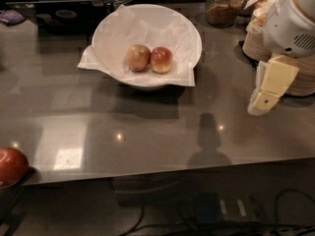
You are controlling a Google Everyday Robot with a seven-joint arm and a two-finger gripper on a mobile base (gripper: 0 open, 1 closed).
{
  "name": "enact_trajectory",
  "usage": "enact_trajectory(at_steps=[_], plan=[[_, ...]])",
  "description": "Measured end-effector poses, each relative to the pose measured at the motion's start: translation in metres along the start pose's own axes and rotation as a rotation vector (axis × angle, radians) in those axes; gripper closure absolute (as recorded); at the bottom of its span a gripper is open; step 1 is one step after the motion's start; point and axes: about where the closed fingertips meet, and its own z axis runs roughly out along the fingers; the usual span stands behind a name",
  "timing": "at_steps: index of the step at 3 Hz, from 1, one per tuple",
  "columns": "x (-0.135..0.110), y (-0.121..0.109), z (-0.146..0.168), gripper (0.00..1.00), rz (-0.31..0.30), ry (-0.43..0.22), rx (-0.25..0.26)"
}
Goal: Pick apple from white bowl
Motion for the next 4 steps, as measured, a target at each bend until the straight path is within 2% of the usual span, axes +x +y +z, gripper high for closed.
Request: enact_trajectory(at_steps=[1, 2, 3, 4], plan=[[-0.025, -0.026, 0.016, 0.0, -0.048, -0.07, 0.027], [-0.047, -0.044, 0.032, 0.0, -0.09, -0.121, 0.026], [-0.047, -0.044, 0.032, 0.0, -0.09, -0.121, 0.026], [-0.058, -0.049, 0.043, 0.0, -0.081, -0.176, 0.016]])
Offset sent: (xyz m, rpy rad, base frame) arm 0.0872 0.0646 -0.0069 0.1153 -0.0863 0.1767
